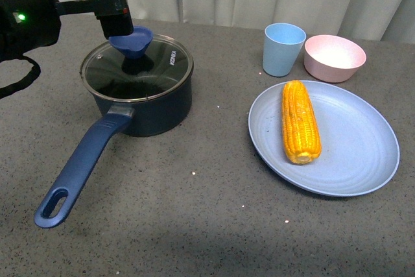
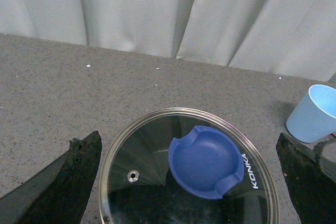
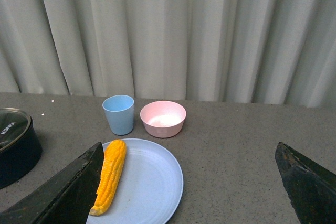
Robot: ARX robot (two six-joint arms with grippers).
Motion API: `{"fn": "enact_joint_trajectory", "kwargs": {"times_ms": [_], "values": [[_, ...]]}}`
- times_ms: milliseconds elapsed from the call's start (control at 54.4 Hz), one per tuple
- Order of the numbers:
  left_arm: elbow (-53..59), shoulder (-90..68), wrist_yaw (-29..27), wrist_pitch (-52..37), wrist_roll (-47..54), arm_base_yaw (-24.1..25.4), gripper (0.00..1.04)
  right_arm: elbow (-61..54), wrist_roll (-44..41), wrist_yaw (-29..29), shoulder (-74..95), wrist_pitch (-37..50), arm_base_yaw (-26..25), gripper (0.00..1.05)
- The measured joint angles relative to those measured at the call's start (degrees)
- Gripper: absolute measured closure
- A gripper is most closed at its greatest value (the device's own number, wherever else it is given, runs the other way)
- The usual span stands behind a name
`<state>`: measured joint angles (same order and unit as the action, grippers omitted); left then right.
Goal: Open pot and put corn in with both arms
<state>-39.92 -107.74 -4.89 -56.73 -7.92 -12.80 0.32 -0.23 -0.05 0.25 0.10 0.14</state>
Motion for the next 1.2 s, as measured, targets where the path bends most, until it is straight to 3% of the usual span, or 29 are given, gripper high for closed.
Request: {"fn": "enact_joint_trajectory", "kwargs": {"times_ms": [331,828,993,1048,1195], "values": [[-8.3,-9.0,4.5,2.7,3.0,-0.9,0.06,0.0,0.0,0.0,0.0,0.0,0.0,0.09],[-12.9,-15.0,4.5,5.7,5.0,-0.7,0.06,0.0,0.0,0.0,0.0,0.0,0.0,0.09],[-13.2,-15.0,5.2,5.9,5.0,-0.5,0.28,0.0,0.0,0.0,0.0,0.0,0.0,0.09],[-13.2,-15.0,6.0,5.8,5.1,-0.7,0.41,0.0,0.0,0.0,0.0,0.0,0.0,0.09],[-13.0,-14.4,6.0,5.7,5.1,-0.7,0.43,0.0,0.0,0.0,0.0,0.0,0.0,0.09]]}}
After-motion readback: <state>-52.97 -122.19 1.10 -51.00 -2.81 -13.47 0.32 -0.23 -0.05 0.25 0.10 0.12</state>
